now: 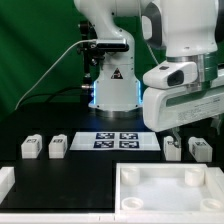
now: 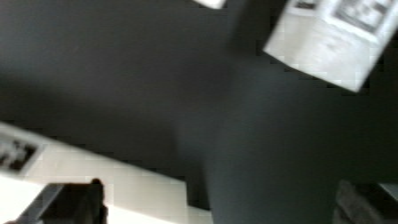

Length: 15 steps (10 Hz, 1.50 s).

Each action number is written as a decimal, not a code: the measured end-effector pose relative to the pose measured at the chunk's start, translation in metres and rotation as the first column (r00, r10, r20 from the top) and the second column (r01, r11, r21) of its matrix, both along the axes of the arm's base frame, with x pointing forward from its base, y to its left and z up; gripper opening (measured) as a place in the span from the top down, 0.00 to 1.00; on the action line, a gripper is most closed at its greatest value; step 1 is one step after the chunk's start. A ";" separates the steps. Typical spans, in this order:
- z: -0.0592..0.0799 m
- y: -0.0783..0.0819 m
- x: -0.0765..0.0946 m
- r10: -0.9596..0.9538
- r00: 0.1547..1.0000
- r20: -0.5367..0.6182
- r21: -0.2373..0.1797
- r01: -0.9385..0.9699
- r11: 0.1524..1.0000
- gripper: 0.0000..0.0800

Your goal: Assemble one leg

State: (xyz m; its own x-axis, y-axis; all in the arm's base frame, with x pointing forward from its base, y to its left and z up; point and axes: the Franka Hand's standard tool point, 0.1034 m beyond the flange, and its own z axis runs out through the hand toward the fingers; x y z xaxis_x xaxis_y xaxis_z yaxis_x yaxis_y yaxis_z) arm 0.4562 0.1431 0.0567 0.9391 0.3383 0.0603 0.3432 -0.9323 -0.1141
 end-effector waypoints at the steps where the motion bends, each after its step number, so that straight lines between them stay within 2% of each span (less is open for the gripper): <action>1: -0.001 0.017 -0.012 -0.168 0.984 -0.059 -0.010 0.168 0.986 0.19; 2: 0.000 0.027 -0.020 -0.263 0.961 -0.084 -0.022 0.262 0.965 0.19; 3: -0.002 0.031 -0.029 -0.281 0.953 -0.112 -0.038 0.279 0.960 0.19; 5: -0.001 0.028 -0.024 -0.252 0.960 -0.127 -0.042 0.248 0.968 0.19; 6: -0.003 0.028 -0.027 -0.246 0.958 -0.146 -0.052 0.241 0.969 0.19; 7: -0.003 0.026 -0.033 -0.235 0.944 -0.231 -0.091 0.219 0.971 0.19; 9: -0.010 0.032 -0.041 -0.272 0.864 -0.425 -0.161 0.224 0.961 0.19; 11: -0.020 0.028 -0.044 -0.289 0.763 -0.579 -0.209 0.203 0.957 0.19; 12: -0.027 0.031 -0.041 -0.272 0.723 -0.635 -0.216 0.171 0.961 0.19; 13: -0.025 0.032 -0.045 -0.262 0.658 -0.706 -0.232 0.135 0.963 0.19; 15: -0.029 0.034 -0.039 -0.260 0.651 -0.713 -0.228 0.135 0.964 0.19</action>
Offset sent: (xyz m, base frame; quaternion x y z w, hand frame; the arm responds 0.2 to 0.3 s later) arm 0.0000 0.0000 0.0000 0.0000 -0.0899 0.0000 0.9960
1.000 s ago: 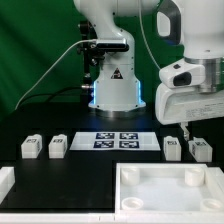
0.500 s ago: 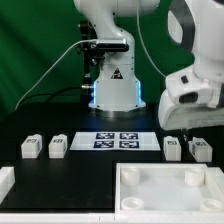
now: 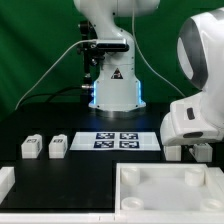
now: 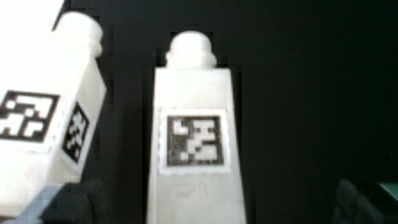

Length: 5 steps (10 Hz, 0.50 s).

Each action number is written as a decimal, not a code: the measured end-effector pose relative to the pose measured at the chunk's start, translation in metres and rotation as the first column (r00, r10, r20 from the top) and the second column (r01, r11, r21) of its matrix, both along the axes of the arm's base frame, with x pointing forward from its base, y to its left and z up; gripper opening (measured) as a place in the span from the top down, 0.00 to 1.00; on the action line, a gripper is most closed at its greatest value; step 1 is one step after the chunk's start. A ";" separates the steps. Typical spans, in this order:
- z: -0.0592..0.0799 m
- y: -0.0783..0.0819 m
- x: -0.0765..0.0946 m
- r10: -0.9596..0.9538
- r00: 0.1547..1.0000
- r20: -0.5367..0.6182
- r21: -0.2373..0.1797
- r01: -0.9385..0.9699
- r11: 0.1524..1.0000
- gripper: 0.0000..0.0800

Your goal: Assemble one leg

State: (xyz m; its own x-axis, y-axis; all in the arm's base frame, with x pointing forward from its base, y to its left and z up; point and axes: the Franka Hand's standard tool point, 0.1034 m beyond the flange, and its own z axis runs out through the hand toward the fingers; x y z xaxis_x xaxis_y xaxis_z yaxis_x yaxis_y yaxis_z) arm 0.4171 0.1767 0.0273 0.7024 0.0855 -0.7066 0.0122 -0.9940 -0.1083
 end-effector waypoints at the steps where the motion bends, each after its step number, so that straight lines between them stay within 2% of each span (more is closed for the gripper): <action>1: -0.001 0.000 -0.003 0.002 1.000 -0.008 -0.002 -0.002 1.000 0.19; 3: -0.013 0.000 -0.014 0.005 0.999 -0.037 -0.004 -0.005 1.000 0.19; 5: -0.018 0.001 -0.021 0.010 0.999 -0.043 -0.007 -0.010 1.000 0.19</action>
Offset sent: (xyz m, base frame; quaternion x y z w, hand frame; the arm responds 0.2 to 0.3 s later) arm -0.0177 -0.0060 -0.0211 -0.0227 0.0112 0.0102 0.9996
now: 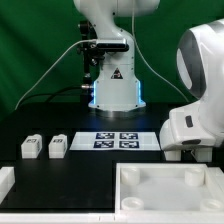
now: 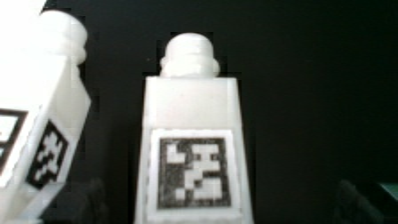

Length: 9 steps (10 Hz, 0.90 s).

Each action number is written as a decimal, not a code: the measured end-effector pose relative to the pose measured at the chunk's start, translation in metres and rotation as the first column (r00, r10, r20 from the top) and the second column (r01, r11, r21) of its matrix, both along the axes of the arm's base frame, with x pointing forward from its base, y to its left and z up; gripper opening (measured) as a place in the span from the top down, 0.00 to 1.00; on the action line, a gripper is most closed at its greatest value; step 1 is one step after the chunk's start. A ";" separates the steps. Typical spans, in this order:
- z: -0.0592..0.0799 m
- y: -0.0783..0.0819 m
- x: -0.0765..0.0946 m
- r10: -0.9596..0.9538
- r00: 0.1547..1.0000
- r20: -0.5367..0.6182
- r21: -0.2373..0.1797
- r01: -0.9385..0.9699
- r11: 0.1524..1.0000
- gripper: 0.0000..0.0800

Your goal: Assemble one leg

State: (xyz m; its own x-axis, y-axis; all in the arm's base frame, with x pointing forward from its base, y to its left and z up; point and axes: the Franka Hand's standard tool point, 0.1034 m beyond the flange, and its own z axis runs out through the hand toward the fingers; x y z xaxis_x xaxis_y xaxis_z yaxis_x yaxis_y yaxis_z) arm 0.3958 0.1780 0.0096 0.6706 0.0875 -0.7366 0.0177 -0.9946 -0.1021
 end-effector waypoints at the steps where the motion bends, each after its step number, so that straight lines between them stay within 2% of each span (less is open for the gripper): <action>1: 0.000 0.001 0.000 0.002 1.000 0.000 0.001 -0.002 1.000 0.19; 3: 0.000 0.001 0.000 0.002 1.000 0.000 0.001 -0.002 1.000 0.22; 5: 0.000 0.001 0.000 0.002 1.000 0.000 0.001 -0.002 1.000 0.64; 9: 0.000 0.001 0.000 0.002 1.000 0.000 0.001 -0.002 1.000 0.64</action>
Offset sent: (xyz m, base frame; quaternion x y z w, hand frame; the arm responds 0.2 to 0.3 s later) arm 0.0000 0.0000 0.0000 0.0000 0.0000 0.0000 1.0000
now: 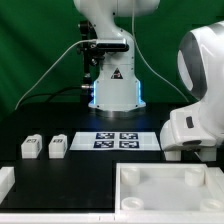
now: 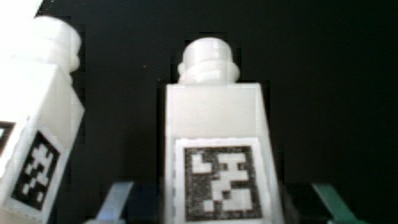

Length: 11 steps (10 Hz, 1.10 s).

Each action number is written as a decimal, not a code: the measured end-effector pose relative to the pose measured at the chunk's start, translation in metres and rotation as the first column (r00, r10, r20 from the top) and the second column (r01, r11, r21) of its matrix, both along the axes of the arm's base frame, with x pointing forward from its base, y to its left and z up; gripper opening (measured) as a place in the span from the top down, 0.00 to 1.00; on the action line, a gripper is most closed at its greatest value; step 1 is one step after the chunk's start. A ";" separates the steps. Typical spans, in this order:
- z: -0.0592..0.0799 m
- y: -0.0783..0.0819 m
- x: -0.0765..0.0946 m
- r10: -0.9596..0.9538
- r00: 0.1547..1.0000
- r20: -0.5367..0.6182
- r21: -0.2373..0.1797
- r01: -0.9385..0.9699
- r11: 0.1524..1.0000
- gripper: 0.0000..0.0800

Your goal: Assemble one leg

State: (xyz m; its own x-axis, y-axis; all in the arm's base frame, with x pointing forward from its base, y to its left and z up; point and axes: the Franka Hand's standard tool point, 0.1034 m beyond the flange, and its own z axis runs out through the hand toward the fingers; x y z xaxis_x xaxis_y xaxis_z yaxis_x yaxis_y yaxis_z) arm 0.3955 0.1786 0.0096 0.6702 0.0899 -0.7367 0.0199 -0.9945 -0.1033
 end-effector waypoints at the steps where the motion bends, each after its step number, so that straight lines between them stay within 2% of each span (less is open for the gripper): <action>1: 0.000 0.000 0.000 0.000 1.000 0.000 0.000 0.000 1.000 0.64; 5: 0.002 -0.001 0.001 0.008 1.000 -0.003 0.009 -0.008 1.000 0.64; 6: 0.026 -0.012 0.020 0.037 0.999 -0.011 0.046 -0.037 0.998 0.64; 7: 0.049 -0.020 0.044 0.026 0.998 0.052 0.054 -0.029 0.998 0.64; 9: 0.088 -0.036 0.076 0.022 0.981 0.191 0.086 -0.039 0.996 0.64; 10: 0.103 -0.044 0.082 0.014 0.962 0.272 0.092 -0.041 0.995 0.64; 11: 0.098 -0.044 0.085 0.002 0.937 0.351 0.087 -0.035 0.996 0.64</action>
Offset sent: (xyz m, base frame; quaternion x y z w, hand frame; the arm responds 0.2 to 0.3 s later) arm 0.0000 0.0000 0.0000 0.0000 0.0000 0.0000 1.0000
